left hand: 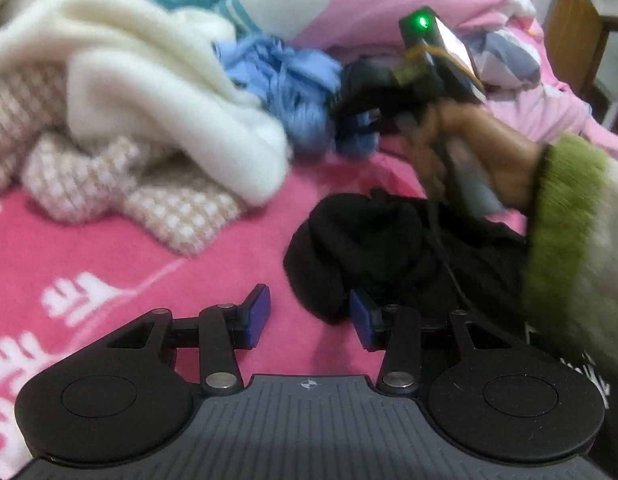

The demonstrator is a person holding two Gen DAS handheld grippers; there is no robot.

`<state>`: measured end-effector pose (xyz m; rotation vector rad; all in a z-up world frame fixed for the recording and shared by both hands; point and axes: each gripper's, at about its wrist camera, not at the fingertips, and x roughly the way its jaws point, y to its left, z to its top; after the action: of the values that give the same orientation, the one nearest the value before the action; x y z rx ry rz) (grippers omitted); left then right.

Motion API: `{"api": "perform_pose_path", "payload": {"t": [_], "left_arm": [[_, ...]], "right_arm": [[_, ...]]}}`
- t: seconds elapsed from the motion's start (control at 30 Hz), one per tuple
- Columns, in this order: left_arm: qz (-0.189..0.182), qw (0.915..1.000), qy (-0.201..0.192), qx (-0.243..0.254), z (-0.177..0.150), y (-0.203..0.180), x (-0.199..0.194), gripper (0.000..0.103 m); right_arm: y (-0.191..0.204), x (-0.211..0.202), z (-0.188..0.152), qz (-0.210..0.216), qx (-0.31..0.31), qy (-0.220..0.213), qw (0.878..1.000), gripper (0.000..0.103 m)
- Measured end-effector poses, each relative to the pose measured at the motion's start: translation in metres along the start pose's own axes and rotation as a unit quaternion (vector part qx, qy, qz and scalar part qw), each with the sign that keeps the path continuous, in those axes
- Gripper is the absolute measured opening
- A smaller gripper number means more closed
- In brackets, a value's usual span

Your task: Fold clothes

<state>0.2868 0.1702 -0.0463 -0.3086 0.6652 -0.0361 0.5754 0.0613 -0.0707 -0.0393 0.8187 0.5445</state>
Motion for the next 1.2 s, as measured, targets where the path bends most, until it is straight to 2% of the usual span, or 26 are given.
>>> {"api": "perform_pose_path", "payload": {"t": [0.03, 0.13, 0.23, 0.3, 0.4, 0.47, 0.53, 0.57, 0.63, 0.8, 0.83, 0.87, 0.9, 0.97, 1.03, 1.07, 1.13, 1.17, 1.2], "left_arm": [[-0.001, 1.0, -0.001, 0.002, -0.001, 0.0, 0.001, 0.044], [-0.005, 1.0, -0.003, 0.004, -0.002, 0.001, 0.001, 0.044], [-0.018, 0.9997, -0.003, -0.018, 0.0, 0.011, -0.001, 0.044], [-0.027, 0.9991, 0.0, -0.034, 0.002, 0.019, -0.002, 0.044], [-0.025, 0.9979, -0.003, -0.059, 0.005, 0.028, -0.003, 0.044], [-0.016, 0.997, -0.011, -0.075, 0.008, 0.034, -0.005, 0.044], [-0.006, 0.9949, -0.022, -0.099, 0.01, 0.042, -0.008, 0.044], [-0.002, 0.993, -0.028, -0.114, 0.011, 0.047, -0.01, 0.044], [0.004, 0.9892, -0.036, -0.142, 0.014, 0.059, -0.012, 0.044], [0.004, 0.9827, -0.044, -0.18, 0.017, 0.077, -0.016, 0.044], [0.001, 0.9823, -0.045, -0.182, 0.018, 0.079, -0.017, 0.044], [-0.004, 0.9822, -0.047, -0.182, 0.018, 0.079, -0.017, 0.044], [-0.008, 0.9823, -0.048, -0.181, 0.019, 0.078, -0.017, 0.044], [-0.02, 0.9837, -0.049, -0.172, 0.019, 0.075, -0.018, 0.044], [-0.042, 0.9853, -0.05, -0.158, 0.018, 0.069, -0.019, 0.044], [-0.063, 0.9858, -0.046, -0.149, 0.018, 0.065, -0.019, 0.044], [-0.118, 0.9853, -0.024, -0.122, 0.017, 0.054, -0.015, 0.048], [-0.143, 0.9837, -0.008, -0.108, 0.016, 0.048, -0.012, 0.053], [-0.161, 0.9829, 0.005, -0.089, 0.014, 0.04, -0.01, 0.054]], "right_arm": [[-0.008, 0.004, 0.005, -0.008, 0.025, -0.009, 1.0, 0.016], [-0.025, 0.004, 0.004, 0.014, 0.072, 0.018, 0.997, 0.018], [-0.025, -0.031, -0.005, 0.002, 0.033, 0.043, 0.999, 0.023], [-0.026, -0.071, -0.011, -0.007, 0.008, 0.043, 0.999, 0.031], [-0.017, -0.132, -0.018, -0.015, -0.031, 0.028, 0.999, 0.032], [0.004, -0.165, -0.026, 0.003, -0.078, 0.016, 0.997, 0.032], [0.034, -0.18, -0.049, 0.023, -0.139, 0.017, 0.99, 0.032], [0.049, -0.186, -0.061, 0.033, -0.17, 0.018, 0.985, 0.032], [0.082, -0.183, -0.097, 0.039, -0.253, 0.03, 0.966, 0.032], [0.142, -0.151, -0.169, 0.064, -0.427, 0.056, 0.9, 0.035], [0.148, -0.142, -0.178, 0.06, -0.449, 0.059, 0.89, 0.035], [0.152, -0.133, -0.182, 0.052, -0.457, 0.06, 0.886, 0.032], [0.148, -0.13, -0.177, 0.06, -0.433, 0.06, 0.897, 0.024], [0.132, -0.13, -0.158, 0.076, -0.358, 0.054, 0.929, 0.002], [0.102, -0.149, -0.137, 0.086, -0.27, 0.014, 0.959, 0.002], [0.087, -0.16, -0.127, 0.092, -0.225, -0.008, 0.97, 0.002], [0.055, -0.187, -0.117, 0.118, -0.14, -0.055, 0.982, 0.002], [0.036, -0.198, -0.116, 0.129, -0.095, -0.078, 0.984, 0.002], [0.016, -0.21, -0.117, 0.14, -0.048, -0.1, 0.984, 0.002]]}}
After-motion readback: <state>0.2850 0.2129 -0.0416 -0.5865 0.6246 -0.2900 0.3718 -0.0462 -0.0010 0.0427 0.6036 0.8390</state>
